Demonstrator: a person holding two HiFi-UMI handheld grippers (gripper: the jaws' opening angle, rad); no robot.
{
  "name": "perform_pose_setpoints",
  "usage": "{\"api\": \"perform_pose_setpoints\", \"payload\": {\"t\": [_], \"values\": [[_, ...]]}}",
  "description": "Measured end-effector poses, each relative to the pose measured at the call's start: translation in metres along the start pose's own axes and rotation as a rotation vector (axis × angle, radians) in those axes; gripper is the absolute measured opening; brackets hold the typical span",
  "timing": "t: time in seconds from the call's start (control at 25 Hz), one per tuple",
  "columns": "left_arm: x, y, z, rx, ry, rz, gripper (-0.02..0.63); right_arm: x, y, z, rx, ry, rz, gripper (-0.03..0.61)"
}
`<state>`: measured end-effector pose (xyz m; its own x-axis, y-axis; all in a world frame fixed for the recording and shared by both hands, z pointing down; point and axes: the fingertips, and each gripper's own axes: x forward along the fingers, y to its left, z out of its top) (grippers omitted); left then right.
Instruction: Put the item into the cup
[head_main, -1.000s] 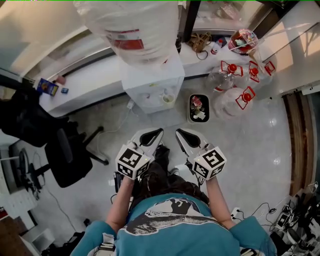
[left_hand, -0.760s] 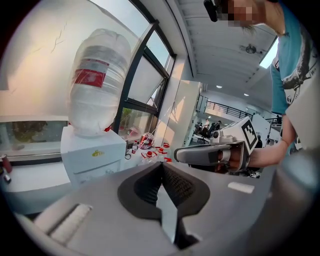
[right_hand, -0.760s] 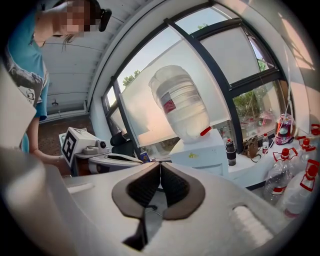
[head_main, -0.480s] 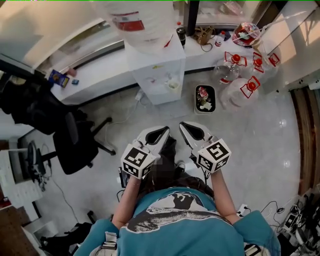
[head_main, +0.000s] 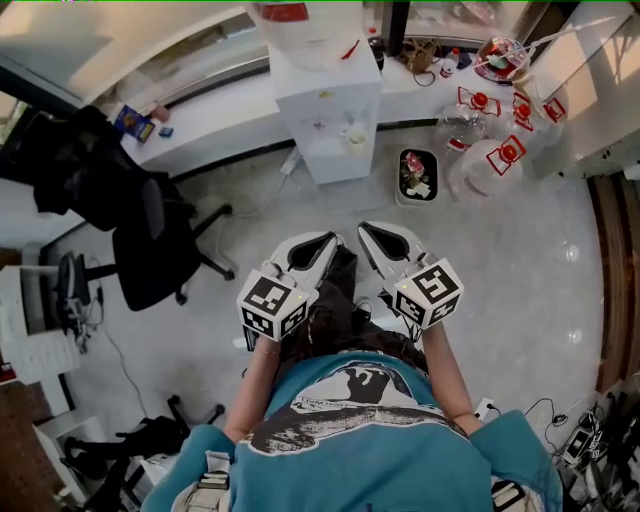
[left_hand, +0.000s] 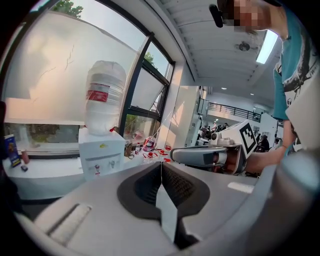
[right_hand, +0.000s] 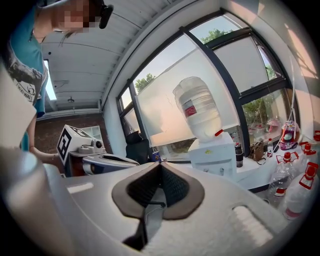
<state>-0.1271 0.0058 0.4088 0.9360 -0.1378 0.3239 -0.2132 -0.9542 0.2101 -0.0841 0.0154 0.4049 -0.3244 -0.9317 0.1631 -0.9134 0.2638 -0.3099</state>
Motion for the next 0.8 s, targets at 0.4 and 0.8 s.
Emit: {"api": "perform_pose_setpoints", "payload": {"t": [0.4,0.8], "values": [[-0.022,-0.040,-0.004,0.035,-0.022,-0.033,0.012,-0.032,0.030,0.005,-0.054,-0.023,-0.012,0.002],[-0.044,-0.063,-0.019,0.046,-0.025,-0.052,0.012,-0.039,0.055,0.000,-0.067,-0.032,-0.001,0.001]]}}
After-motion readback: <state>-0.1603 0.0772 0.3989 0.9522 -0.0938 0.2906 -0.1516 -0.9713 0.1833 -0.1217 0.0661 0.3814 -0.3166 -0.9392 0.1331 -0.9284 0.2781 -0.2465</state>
